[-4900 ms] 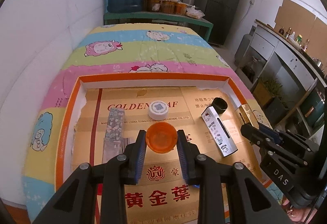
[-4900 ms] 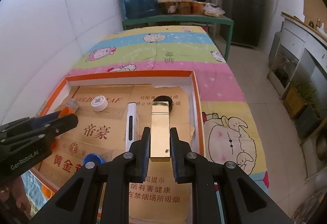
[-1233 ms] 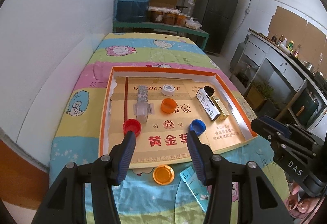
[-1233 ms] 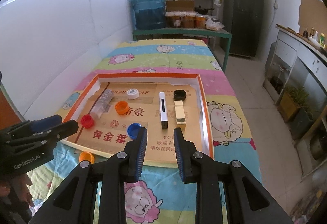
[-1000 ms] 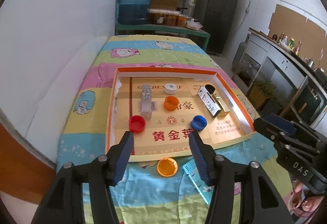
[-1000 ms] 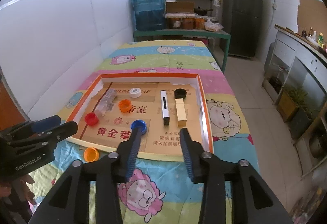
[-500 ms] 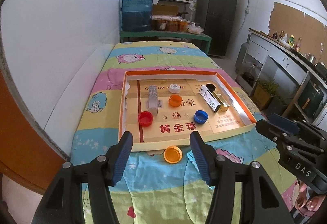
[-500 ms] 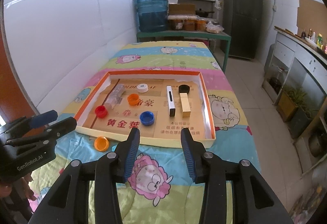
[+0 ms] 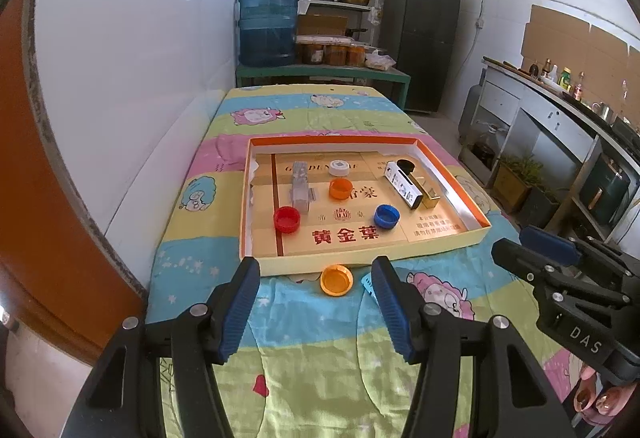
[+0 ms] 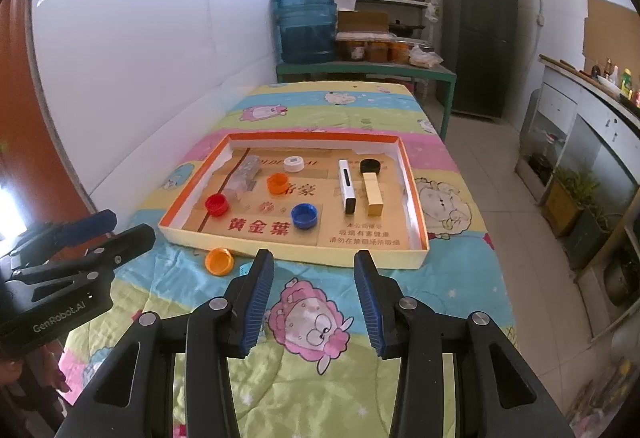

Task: Organize rigid objects
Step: 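Withdraw both tools from the lid toward the orange cap and blue lighter on the quilt, then grasp the blue lighter with the right gripper while the left grasps the orange cap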

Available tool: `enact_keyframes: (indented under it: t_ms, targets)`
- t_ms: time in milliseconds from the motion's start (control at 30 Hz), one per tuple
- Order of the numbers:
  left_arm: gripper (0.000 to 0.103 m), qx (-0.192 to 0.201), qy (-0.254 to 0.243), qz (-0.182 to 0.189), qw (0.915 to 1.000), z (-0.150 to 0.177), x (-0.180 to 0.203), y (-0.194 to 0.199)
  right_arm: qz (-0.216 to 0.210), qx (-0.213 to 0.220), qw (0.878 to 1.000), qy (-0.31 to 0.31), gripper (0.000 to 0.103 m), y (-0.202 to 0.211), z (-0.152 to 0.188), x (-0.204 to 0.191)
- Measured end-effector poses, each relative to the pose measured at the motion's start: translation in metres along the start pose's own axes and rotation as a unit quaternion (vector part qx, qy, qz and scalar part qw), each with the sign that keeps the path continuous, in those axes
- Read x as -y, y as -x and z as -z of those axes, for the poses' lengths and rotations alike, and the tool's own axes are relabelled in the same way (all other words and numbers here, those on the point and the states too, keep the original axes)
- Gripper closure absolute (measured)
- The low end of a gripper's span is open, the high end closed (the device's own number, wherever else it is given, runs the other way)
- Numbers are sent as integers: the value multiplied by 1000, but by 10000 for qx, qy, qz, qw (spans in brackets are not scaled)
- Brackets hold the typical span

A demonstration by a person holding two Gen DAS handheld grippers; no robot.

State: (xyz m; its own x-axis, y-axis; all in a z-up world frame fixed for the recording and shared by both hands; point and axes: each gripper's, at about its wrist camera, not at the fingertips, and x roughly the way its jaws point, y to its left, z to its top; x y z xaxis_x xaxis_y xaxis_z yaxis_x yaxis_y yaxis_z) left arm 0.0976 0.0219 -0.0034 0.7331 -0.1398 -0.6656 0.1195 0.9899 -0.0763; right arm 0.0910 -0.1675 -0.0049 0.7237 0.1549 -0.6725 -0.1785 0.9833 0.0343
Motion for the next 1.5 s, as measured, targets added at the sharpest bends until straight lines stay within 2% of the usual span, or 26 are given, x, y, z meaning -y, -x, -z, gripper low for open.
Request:
enact_keyframes:
  t_ms: [567, 1167, 1400, 1467, 1500]
  targets:
    - [45, -144, 86, -11, 9999, 18, -12, -4, -158, -284, 9993, 204, 60, -19, 16, -22]
    - [45, -430, 284, 130, 9986, 34, -30, -31, -361, -855, 9941, 569, 60, -76, 36, -51]
    - [45, -536, 383, 238, 9975, 33, -36, -40, -298, -1026, 9917, 708, 60, -102, 37, -59]
    - [45, -563, 383, 270, 9973, 33, -36, -44, -299, -1046, 9916, 706, 62, -107, 37, -58]
    - [45, -576, 376, 278, 9972, 32, -36, -45, -311, -1048, 9915, 699, 66, -109, 37, -58]
